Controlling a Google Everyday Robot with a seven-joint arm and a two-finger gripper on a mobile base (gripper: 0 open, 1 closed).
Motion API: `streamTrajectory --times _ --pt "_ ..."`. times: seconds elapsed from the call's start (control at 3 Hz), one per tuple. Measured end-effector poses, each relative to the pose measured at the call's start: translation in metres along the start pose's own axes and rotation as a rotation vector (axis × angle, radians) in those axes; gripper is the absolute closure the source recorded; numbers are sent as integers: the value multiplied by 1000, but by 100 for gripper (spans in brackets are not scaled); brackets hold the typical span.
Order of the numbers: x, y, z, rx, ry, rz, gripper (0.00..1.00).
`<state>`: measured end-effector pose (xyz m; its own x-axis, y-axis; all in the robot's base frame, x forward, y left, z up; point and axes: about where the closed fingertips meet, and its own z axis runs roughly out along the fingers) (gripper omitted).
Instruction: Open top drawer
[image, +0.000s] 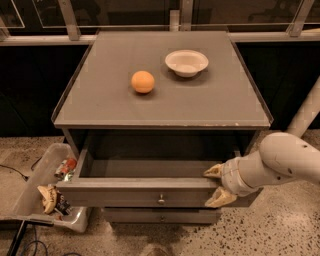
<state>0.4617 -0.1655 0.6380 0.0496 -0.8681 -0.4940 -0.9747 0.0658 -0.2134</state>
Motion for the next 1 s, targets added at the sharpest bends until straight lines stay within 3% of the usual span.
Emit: streamTrajectory --times 0.33,0.67,1.0 --pt "1 8 -1 1 3 -3 61" --pt "-2 38 -4 19 -29 0 84" --pt "-3 37 -6 19 -29 0 100"
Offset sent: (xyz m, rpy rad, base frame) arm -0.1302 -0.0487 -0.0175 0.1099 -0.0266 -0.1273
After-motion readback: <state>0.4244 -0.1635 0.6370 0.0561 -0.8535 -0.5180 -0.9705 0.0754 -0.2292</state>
